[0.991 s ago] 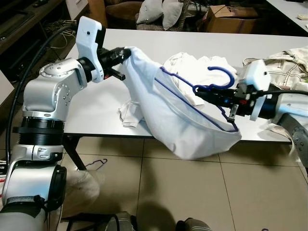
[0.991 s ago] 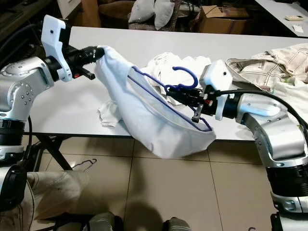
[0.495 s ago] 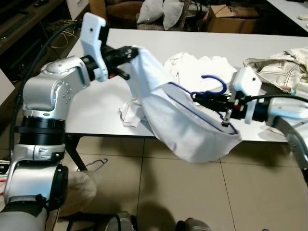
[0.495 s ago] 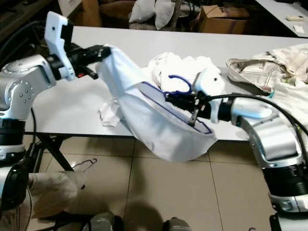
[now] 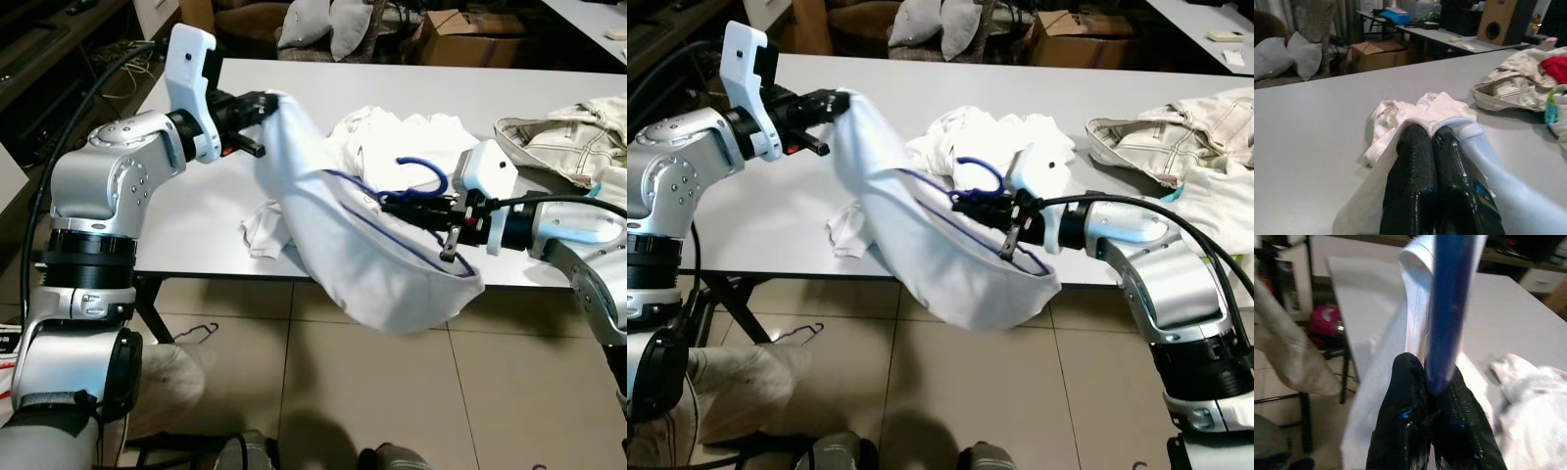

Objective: Hang hanger

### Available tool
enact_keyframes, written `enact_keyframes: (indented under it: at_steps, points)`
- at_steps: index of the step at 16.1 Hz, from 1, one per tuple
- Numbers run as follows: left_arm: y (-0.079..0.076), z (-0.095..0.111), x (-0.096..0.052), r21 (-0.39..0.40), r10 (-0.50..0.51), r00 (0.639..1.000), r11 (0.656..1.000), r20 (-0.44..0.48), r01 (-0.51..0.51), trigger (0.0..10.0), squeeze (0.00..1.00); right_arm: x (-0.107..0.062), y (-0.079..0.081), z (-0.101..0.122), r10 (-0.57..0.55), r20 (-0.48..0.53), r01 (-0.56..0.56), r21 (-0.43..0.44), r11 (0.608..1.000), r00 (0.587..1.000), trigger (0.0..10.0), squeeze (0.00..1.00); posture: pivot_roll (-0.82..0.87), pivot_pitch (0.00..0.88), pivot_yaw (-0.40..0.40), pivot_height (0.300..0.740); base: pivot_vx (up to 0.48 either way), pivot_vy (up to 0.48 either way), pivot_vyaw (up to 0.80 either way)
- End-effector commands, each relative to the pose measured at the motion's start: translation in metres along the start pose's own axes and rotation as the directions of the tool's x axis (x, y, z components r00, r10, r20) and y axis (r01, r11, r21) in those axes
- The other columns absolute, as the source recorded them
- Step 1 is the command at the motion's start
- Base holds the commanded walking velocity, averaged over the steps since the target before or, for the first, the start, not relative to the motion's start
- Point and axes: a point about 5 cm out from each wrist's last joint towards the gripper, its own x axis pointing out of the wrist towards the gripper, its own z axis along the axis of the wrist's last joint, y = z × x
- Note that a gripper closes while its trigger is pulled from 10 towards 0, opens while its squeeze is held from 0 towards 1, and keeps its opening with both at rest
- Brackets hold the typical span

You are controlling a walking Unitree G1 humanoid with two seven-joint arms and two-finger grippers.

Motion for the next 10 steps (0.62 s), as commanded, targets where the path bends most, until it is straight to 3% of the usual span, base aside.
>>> enact_keyframes:
  at_steps: [1, 4, 5, 6, 7, 8, 10]
  points:
    - [0.001, 0.007, 0.001, 0.019, 0.011, 1.0, 1.0, 0.011, -0.012, 0.0, 0.0, 0.001, 0.005, 0.007, 0.047, 0.017, -0.047, -0.012, 0.999, 0.999, 10.0, 0.0, -0.09, 0.0, 0.02, 0.74, 0.0, 0.0, 0.0]
    - [0.004, 0.001, 0.003, 0.016, 0.04, 0.999, 0.999, -0.015, -0.04, 0.0, 0.0, 0.001, 0.007, 0.007, 0.058, 0.025, -0.058, -0.005, 0.998, 0.998, 10.0, 0.0, -0.09, 0.0, 0.023, 0.74, 0.0, 0.0, 0.0]
    - [0.003, -0.001, 0.004, 0.023, 0.041, 0.999, 0.999, -0.027, -0.041, 4.7, 0.0, 0.0, 0.006, 0.007, 0.053, 0.025, -0.053, -0.002, 0.999, 0.998, 10.0, 0.0, -0.1, 0.0, 0.023, 0.74, 0.0, 0.0, 0.0]
    - [0.003, -0.002, 0.005, 0.029, 0.039, 0.998, 0.999, -0.041, -0.038, 10.0, 0.0, -0.001, 0.005, 0.007, 0.041, 0.022, -0.041, 0.001, 0.999, 0.999, 10.0, 0.0, -0.1, 0.0, 0.024, 0.74, 0.0, 0.0, 0.0]
    - [0.003, -0.003, 0.005, 0.027, 0.037, 0.998, 0.999, -0.041, -0.036, 10.0, 0.0, -0.001, 0.004, 0.006, 0.038, 0.021, -0.038, 0.001, 0.999, 0.999, 10.0, 0.0, -0.1, 0.0, 0.026, 0.74, 0.0, 0.0, 0.0]
    - [0.004, -0.003, 0.004, 0.023, 0.037, 0.998, 0.999, -0.047, -0.036, 10.0, 1.0, -0.002, 0.004, 0.007, 0.033, 0.023, -0.033, 0.005, 0.999, 0.999, 10.0, 0.0, -0.1, 0.0, 0.026, 0.74, 0.0, 0.0, 0.0]
    - [0.005, -0.006, 0.003, 0.035, 0.03, 0.997, 0.999, -0.071, -0.027, 10.0, 1.0, -0.002, 0.003, 0.007, 0.033, 0.024, -0.033, 0.008, 0.999, 0.999, 10.0, 0.0, -0.1, 0.0, 0.026, 0.74, 0.0, 0.0, 0.0]
